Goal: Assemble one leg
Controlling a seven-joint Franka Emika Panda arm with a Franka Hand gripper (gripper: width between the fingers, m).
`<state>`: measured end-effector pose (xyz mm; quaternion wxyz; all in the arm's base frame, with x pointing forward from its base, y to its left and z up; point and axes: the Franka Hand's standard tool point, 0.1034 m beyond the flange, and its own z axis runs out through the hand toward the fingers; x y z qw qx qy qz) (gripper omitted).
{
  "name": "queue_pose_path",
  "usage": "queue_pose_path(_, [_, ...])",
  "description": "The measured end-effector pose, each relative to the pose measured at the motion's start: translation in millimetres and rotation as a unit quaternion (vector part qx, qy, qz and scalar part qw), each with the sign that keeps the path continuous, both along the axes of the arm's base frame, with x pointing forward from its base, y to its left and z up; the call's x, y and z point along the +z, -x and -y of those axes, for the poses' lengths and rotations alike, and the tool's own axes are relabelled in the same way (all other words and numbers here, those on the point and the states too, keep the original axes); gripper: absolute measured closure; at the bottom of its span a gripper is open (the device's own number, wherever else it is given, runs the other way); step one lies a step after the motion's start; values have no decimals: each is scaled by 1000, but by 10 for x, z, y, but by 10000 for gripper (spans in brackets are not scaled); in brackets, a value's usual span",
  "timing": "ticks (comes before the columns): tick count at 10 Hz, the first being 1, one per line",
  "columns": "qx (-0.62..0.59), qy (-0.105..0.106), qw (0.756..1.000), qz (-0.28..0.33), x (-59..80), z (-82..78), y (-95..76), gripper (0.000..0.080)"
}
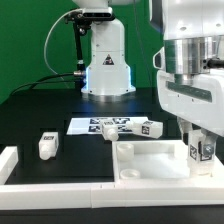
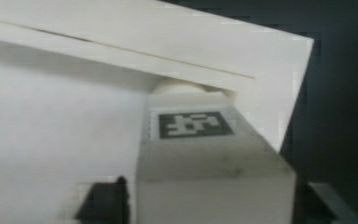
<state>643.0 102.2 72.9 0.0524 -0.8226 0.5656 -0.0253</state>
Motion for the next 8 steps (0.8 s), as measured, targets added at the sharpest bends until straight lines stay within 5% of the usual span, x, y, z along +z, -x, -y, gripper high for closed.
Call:
queue_pose_path(1, [106,9,994,8,10,-18,-10,289])
queue_pose_path(2, [181,14,983,12,-1,-67,6,180])
queue_pose_path(6, [368,32,929,25,-23,-125,37,151])
queue_pose_path(7, [423,42,905,26,-17,-119,33,151])
queue_pose_path(8, [551,76,830,35,14,-109,-22,151])
